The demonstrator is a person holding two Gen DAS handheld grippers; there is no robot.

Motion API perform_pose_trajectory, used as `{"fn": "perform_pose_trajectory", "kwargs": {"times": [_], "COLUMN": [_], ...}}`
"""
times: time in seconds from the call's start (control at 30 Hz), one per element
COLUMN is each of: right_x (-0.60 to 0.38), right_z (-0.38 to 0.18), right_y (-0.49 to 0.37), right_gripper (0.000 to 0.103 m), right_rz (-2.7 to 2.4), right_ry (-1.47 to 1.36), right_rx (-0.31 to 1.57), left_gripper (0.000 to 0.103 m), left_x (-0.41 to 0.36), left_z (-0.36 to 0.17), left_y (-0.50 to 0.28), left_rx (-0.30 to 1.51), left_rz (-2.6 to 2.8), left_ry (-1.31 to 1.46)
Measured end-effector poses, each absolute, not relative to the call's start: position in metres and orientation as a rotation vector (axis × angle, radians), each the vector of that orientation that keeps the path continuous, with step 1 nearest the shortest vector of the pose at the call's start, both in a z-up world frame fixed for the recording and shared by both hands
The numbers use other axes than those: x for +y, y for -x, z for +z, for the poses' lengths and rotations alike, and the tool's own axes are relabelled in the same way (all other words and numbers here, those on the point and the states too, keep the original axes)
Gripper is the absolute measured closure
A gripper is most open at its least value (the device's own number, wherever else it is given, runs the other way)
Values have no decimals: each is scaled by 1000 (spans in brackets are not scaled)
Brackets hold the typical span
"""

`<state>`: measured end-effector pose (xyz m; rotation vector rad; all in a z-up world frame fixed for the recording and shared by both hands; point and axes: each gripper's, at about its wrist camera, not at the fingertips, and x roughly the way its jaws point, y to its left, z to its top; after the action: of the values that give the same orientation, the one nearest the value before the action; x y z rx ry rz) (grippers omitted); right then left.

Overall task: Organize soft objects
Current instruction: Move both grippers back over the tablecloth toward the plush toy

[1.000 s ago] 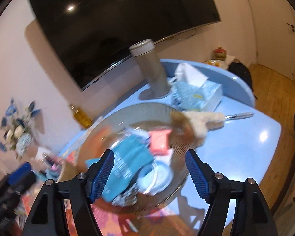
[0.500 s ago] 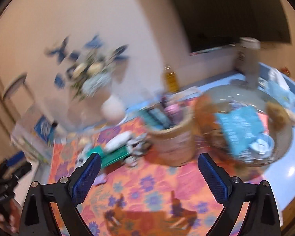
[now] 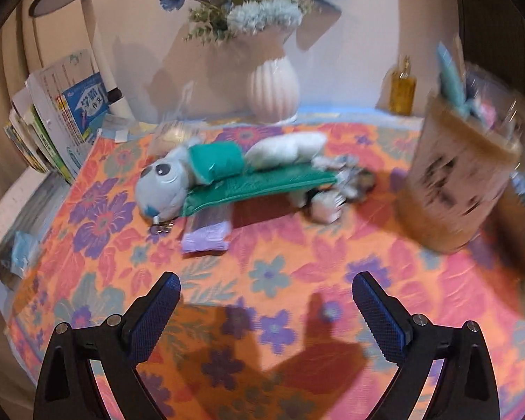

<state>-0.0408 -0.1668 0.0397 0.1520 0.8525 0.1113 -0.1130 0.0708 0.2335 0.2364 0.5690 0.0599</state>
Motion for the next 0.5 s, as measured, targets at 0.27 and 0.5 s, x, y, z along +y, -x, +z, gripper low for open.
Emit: {"fn": "perform_pose_trajectory", "kwargs": {"times": [0.27,0.5], "right_x": [-191,-213], "right_z": [33,20], "right_y": [50,43], "right_gripper": [4,4], "right_rz": [103,124], "right_ry": [-286,-448], "right_rx": [797,839], "left_gripper": [0,1], "left_x": [31,13], "left_z": [123,50], "left_y": [56,21], "left_rx": [662,744], "left_rz": [-55,-80], "left_ry": [-68,70]}}
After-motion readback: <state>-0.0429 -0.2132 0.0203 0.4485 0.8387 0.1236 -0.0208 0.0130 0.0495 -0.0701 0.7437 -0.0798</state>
